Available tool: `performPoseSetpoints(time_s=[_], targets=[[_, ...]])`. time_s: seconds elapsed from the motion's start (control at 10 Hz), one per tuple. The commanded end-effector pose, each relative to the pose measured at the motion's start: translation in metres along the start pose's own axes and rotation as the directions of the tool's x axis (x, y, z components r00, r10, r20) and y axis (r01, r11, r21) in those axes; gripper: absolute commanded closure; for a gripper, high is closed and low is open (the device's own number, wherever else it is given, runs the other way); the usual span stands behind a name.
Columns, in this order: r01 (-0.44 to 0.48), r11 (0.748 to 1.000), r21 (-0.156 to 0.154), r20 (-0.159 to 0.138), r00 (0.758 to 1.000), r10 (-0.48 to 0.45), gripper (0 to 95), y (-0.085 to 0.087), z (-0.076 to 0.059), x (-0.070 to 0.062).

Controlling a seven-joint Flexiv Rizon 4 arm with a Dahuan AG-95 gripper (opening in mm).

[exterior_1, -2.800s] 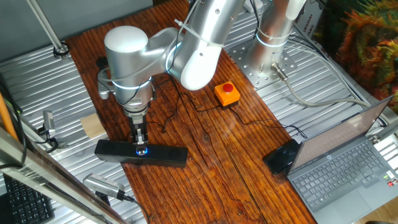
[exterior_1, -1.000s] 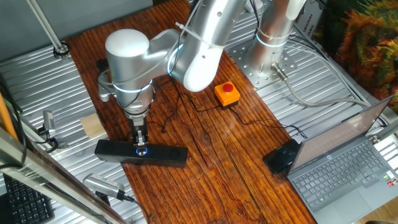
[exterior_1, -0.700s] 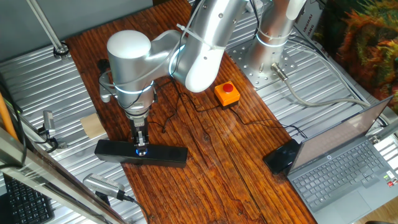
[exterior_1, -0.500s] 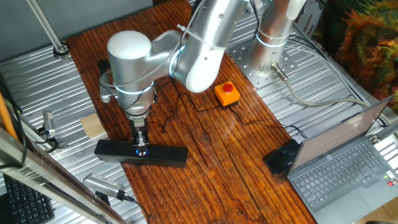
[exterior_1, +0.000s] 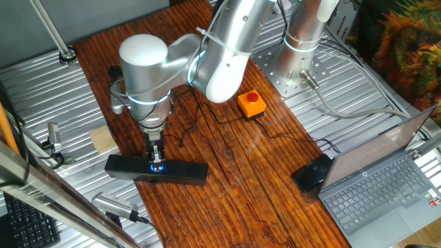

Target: Turn the knob to decrease the volume of the speaker

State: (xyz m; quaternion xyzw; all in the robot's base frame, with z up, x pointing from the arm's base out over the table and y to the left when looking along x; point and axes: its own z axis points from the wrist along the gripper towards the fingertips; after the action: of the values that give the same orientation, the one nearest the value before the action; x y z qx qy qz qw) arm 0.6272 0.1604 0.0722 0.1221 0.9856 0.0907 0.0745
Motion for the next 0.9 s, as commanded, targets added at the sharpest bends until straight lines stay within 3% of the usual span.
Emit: performPoseSetpoints(time_s=[0.1,0.4,0.7,0.8,0.9], targets=[[-0.003,1.000,-0.010,0.003,1.000,0.003,76.0,-0.0010,0.0003,0.0004],[-0.001,1.000,-0.004,0.011,1.000,0.001,76.0,-0.0010,0.0003,0.0004],[-0.003,1.000,-0.031,0.018,1.000,0.004,76.0,-0.0010,0.0003,0.0004],[-0.002,1.000,-0.032,0.017,1.000,0.002,95.0,-0.0010,0.0003,0.0004],[0.002,1.000,-0.020,0.011,1.000,-0.001,95.0,-0.0010,0.0004,0.0005]])
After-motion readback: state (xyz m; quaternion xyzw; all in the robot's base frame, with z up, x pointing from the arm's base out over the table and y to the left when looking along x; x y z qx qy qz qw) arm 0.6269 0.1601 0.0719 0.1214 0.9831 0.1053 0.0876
